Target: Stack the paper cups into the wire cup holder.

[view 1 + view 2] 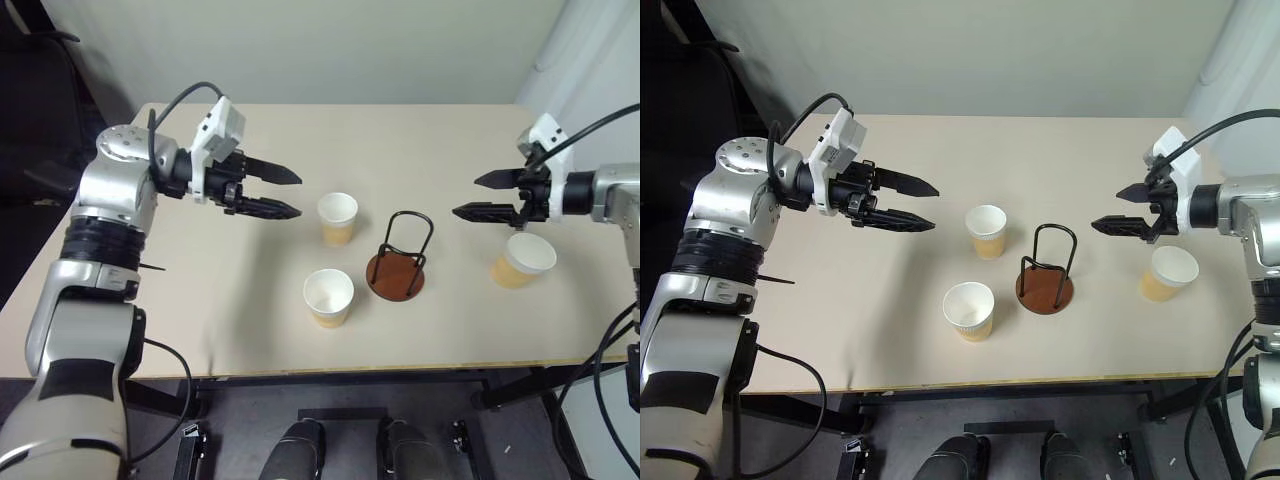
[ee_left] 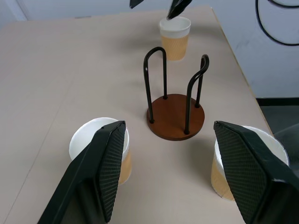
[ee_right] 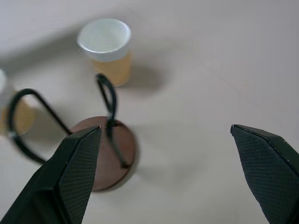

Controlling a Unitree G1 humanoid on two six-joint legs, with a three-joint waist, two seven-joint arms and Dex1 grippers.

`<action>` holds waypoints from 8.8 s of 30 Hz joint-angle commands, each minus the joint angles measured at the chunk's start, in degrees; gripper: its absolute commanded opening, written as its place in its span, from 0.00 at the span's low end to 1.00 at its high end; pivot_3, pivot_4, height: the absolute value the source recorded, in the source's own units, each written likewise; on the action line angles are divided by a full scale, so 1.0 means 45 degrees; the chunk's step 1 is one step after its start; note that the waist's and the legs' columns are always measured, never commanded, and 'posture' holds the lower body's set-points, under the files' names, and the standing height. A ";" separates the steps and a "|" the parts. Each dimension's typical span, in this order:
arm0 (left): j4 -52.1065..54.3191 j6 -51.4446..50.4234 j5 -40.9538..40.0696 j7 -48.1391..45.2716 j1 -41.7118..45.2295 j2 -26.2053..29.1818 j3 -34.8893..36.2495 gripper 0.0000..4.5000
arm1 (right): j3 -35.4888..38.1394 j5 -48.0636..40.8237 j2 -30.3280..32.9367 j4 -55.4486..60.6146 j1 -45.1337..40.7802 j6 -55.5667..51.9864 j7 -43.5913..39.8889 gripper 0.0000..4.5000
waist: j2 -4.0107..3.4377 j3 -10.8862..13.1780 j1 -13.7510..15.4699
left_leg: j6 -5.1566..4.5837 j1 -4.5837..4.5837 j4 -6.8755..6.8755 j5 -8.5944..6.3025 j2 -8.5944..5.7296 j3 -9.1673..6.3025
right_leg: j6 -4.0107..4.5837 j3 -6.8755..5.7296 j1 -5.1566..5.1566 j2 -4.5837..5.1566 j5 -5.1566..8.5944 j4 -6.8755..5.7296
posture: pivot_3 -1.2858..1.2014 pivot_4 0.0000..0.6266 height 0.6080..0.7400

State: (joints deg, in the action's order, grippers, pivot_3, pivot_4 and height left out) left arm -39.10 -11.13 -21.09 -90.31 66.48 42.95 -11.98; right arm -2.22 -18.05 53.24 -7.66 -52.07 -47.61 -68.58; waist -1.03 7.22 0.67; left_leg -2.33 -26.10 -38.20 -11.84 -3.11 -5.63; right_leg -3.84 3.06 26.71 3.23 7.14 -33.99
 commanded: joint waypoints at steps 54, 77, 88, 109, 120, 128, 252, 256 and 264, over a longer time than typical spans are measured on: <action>-0.5447 0.9780 0.9419 0.4043 0.3499 -0.3025 -0.2787 0.72 | -0.0079 -0.0705 0.1205 0.2543 -0.0661 0.0771 -0.0659 1.00 | 0.0007 -0.0001 0.0077 | -0.0046 -0.0046 -0.0030 -0.0027 -0.0021 0.0028 | -0.0056 0.0002 0.0025 0.0012 0.0007 0.0005 | 0.52 0.24 1.00; -0.6431 1.0400 1.1164 0.6187 0.3730 -0.4020 -0.3730 0.72 | 0.0037 -0.0799 0.1379 0.2664 -0.0535 0.0572 -0.0553 1.00 | 0.0006 0.0000 0.0102 | -0.0053 -0.0048 -0.0083 -0.0030 -0.0020 0.0034 | -0.0112 0.0017 0.0018 0.0011 -0.0026 -0.0009 | 0.52 0.24 1.00; -0.6832 1.0872 1.1601 0.6373 0.3796 -0.4341 -0.4042 0.63 | 0.0091 -0.0810 0.1407 0.2688 -0.0434 0.0539 -0.0501 1.00 | 0.0006 0.0000 0.0118 | -0.0054 -0.0048 -0.0103 -0.0030 -0.0020 0.0038 | -0.0114 0.0022 0.0013 0.0010 -0.0028 -0.0014 | 0.52 0.24 1.00; -0.6698 1.0254 0.9161 -0.0304 0.4656 -0.3023 -0.2600 0.01 | -0.0465 -0.0083 0.2332 0.2100 0.0195 0.2942 -0.2464 1.00 | 0.0006 -0.0001 0.0122 | -0.0067 -0.0065 -0.0124 -0.0037 -0.0018 0.0029 | -0.0099 0.0023 0.0014 0.0008 -0.0019 -0.0009 | 0.52 0.24 1.00; -0.6609 0.8167 0.5833 -0.0487 0.6573 -0.3268 -0.3544 0.01 | -0.0419 -0.0143 0.2267 0.1980 -0.0108 0.3151 -0.2885 1.00 | 0.0008 -0.0001 0.0123 | -0.0090 -0.0088 -0.0154 -0.0056 -0.0019 0.0040 | -0.0092 0.0014 0.0014 0.0011 -0.0013 -0.0001 | 0.52 0.24 1.00; -0.5441 0.6474 0.2864 -0.0487 0.7586 -0.3629 -0.5263 0.01 | -0.0298 -0.0284 0.2696 0.2169 -0.0165 0.2523 -0.3276 1.00 | 0.0003 -0.0001 0.0135 | -0.0105 -0.0142 -0.0184 -0.0088 -0.0017 0.0049 | -0.0111 0.0012 0.0037 0.0006 -0.0011 0.0013 | 0.52 0.24 1.00; 0.4352 -0.1750 -0.4899 -0.0487 0.1318 0.1203 -0.4180 0.99 | -0.1297 0.3193 0.4253 0.0699 0.3821 0.6727 -0.2162 1.00 | -0.0014 -0.0001 0.0032 | -0.0091 0.0031 -0.0208 -0.0029 -0.0017 0.0048 | -0.0183 0.0037 -0.0146 0.0016 -0.0012 0.0011 | 0.52 0.24 1.00; 0.4336 -0.1677 -0.4864 -0.0487 0.1319 0.1188 -0.4152 0.99 | -0.1718 0.3906 0.3855 0.0090 0.3597 0.7417 -0.2147 1.00 | -0.0014 -0.0001 0.0028 | -0.0103 0.0025 -0.0193 -0.0042 -0.0017 0.0046 | -0.0163 0.0036 -0.0139 0.0016 -0.0015 0.0021 | 0.52 0.24 1.00; 0.4291 -0.1230 -0.4744 -0.0487 0.1131 0.1491 -0.4116 0.99 | -0.2398 0.5376 0.3319 -0.2184 0.2901 0.9277 -0.2311 1.00 | -0.0016 0.0001 0.0038 | -0.0125 0.0011 -0.0182 -0.0077 -0.0016 0.0046 | -0.0163 0.0032 -0.0139 0.0020 -0.0002 0.0062 | 0.52 0.24 1.00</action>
State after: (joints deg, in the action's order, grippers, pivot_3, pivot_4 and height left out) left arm -20.46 -17.56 -42.50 -90.87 71.14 48.64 -32.45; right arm -13.51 4.96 67.59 -16.59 -37.29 -7.73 -78.38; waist -1.10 7.23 0.84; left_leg -2.88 -26.05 -39.01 -12.20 -3.18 -5.42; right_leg -4.56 3.20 26.09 3.32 7.14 -33.71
